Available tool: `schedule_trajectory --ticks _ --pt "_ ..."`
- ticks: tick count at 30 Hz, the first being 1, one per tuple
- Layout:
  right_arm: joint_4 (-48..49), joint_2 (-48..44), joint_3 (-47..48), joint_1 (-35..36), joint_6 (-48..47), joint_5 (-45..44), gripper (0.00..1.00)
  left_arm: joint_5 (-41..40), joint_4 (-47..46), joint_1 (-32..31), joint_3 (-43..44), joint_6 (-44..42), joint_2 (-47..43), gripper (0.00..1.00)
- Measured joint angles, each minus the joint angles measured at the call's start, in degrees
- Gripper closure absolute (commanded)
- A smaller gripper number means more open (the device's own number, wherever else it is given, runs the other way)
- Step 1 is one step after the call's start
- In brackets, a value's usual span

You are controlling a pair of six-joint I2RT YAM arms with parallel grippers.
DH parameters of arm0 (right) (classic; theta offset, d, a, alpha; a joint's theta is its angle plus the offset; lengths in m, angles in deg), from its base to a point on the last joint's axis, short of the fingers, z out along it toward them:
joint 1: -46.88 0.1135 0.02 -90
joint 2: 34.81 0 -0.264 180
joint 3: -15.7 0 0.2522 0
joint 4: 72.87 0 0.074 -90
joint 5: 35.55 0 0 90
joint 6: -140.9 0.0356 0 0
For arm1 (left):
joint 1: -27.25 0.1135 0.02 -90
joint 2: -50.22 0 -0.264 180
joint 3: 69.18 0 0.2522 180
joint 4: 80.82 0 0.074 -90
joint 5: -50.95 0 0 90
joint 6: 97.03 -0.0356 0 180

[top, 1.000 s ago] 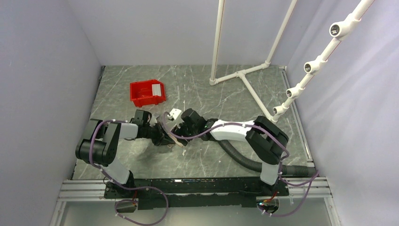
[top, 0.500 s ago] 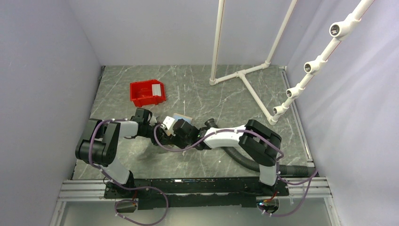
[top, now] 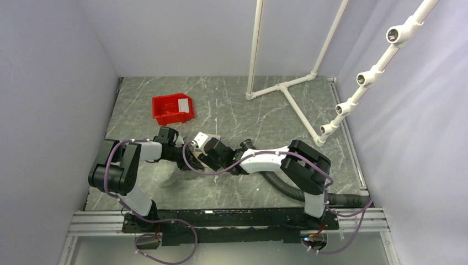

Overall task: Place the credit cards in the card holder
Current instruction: Insert the credit card into the card holder.

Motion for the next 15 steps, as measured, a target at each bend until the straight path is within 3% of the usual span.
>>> schedule_trajectory --ticks 15 --pt "1.7 -2.9 0.0 -2.2 2.6 0.8 0.44 0.0 0.0 0.0 0.0 0.0 0.0 1.0"
